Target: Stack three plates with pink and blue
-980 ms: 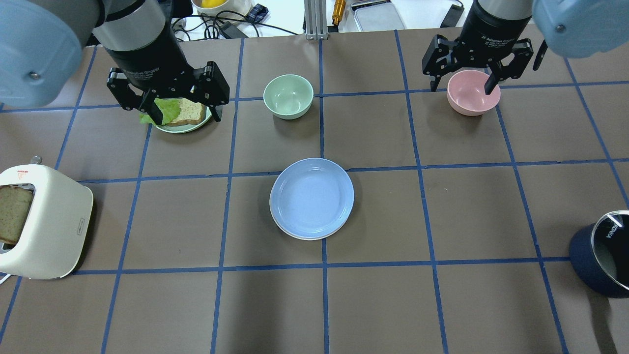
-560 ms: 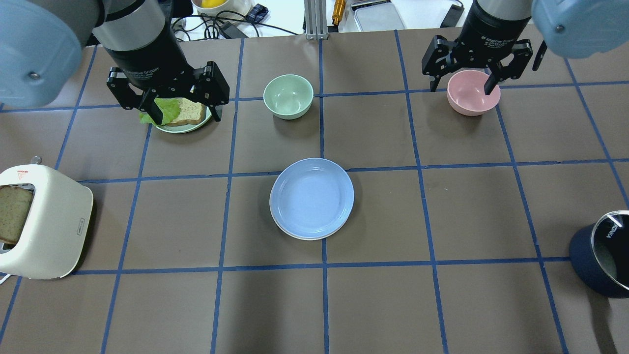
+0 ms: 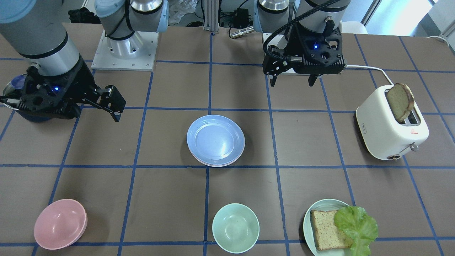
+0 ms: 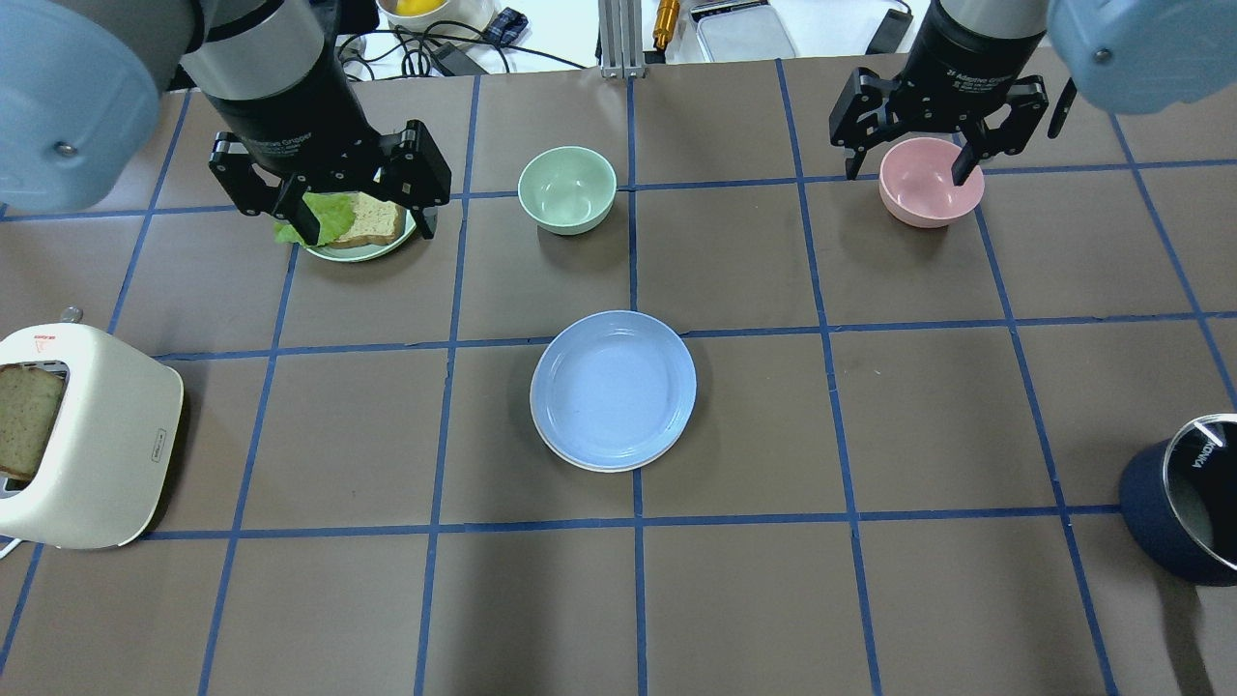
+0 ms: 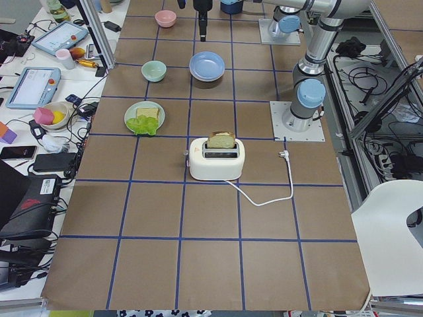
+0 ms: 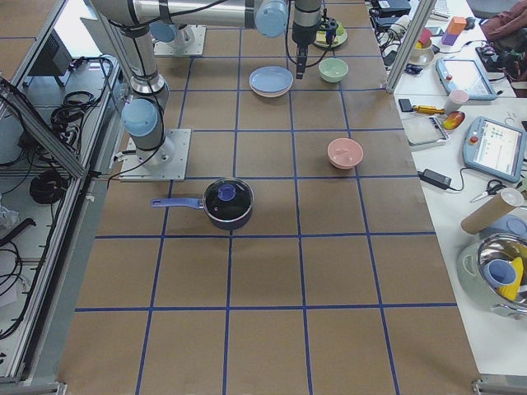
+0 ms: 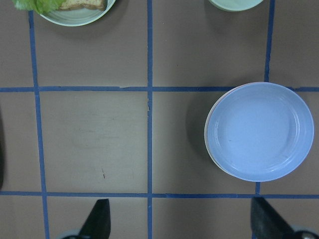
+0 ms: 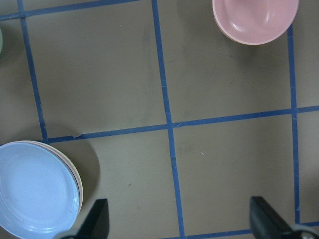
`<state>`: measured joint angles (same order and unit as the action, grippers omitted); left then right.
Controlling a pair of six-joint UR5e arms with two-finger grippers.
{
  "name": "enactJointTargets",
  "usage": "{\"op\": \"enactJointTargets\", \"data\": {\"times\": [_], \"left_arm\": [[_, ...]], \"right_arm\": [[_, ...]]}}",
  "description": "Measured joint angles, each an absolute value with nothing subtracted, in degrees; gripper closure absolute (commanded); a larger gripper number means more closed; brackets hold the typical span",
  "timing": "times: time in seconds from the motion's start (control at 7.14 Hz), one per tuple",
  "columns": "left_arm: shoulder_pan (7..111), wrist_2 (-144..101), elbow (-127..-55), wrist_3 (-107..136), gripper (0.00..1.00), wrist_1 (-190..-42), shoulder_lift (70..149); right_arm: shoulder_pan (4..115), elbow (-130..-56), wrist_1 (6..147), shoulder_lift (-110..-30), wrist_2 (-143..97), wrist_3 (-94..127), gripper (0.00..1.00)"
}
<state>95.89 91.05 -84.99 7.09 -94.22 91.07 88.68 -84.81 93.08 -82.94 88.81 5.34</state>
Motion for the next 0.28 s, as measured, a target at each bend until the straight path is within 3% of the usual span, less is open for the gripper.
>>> {"op": "enactJointTargets", "data": {"times": [0.28], "left_arm": [[95.89,91.05,-84.99,7.11,0.00,-94.22,91.06]], "right_arm": [[88.66,-84.75,93.45,-82.99,88.95,5.30,0.00]]}}
